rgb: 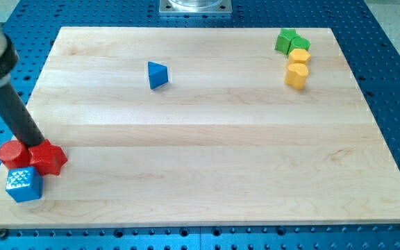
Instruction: Move your hand away from red star
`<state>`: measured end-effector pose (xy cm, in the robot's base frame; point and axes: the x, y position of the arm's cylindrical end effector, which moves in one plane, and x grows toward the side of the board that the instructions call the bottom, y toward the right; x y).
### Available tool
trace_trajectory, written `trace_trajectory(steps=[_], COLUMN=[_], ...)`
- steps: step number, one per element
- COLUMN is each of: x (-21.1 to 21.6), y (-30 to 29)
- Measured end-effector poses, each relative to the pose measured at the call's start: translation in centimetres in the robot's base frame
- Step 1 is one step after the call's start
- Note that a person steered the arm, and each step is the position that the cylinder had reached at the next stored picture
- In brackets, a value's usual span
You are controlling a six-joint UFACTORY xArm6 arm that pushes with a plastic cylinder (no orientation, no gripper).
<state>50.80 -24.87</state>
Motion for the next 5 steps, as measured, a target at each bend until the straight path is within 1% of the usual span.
trace_trajectory(steps=[1, 2, 3, 4, 5], x=[-1.7, -7.0, -7.0, -6.8, -6.4], y=[1.8, 1.5, -4.0, -5.6, -5.6])
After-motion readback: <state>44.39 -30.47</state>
